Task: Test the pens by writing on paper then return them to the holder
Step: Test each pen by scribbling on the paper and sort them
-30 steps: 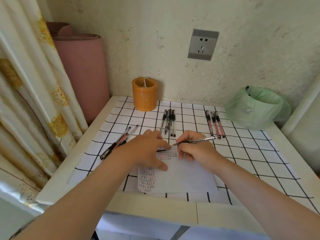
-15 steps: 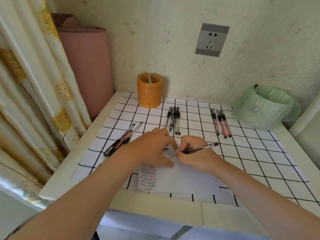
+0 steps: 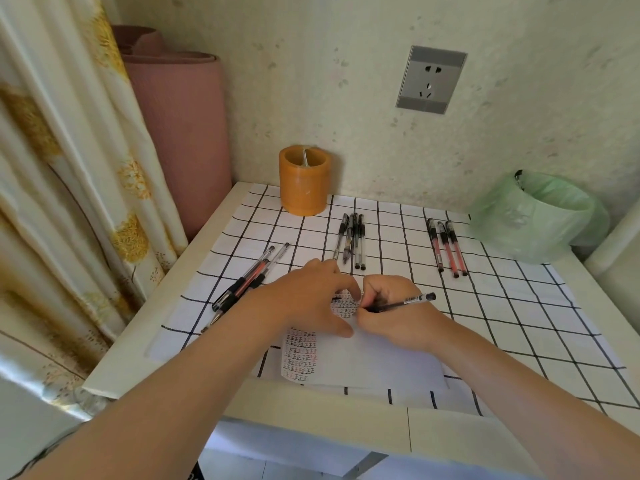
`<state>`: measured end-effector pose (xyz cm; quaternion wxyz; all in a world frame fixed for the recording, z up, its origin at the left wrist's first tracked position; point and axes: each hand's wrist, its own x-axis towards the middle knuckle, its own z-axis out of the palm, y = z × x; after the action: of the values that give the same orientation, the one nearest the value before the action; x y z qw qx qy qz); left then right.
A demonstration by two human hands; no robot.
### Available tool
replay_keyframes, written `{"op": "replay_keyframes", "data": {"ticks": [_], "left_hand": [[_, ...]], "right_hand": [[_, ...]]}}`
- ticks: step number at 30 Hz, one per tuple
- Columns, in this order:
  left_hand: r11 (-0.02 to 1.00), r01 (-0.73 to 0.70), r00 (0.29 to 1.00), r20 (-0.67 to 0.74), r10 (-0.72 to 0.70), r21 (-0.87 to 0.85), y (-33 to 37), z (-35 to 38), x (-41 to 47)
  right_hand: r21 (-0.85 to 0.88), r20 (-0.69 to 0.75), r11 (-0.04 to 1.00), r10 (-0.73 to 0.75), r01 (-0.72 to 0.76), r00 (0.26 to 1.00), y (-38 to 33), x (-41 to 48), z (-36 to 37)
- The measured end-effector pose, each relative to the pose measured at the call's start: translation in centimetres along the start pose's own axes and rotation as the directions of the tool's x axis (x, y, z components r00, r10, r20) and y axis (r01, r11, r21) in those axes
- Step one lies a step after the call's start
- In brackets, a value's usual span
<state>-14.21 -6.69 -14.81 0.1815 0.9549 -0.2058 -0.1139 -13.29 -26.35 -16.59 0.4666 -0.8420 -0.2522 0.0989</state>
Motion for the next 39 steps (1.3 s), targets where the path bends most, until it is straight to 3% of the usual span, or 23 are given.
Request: {"op": "replay_keyframes", "data": {"ticks": [10, 39], "left_hand": [[1.0, 0.005, 1.0, 0.0, -0.005, -0.023, -0.26, 0.18, 0.29], [0.999, 0.017, 1.0, -0.002, -0.017, -0.045, 0.0, -0.01, -0.11]], "right_hand": [[0.067, -0.041, 0.998, 0.002, 0.0, 0.999, 0.27, -0.27, 0.11], [0.02, -0.028, 0.999, -0.036, 0.036, 0.999, 0.7, -0.19, 0.48]]}}
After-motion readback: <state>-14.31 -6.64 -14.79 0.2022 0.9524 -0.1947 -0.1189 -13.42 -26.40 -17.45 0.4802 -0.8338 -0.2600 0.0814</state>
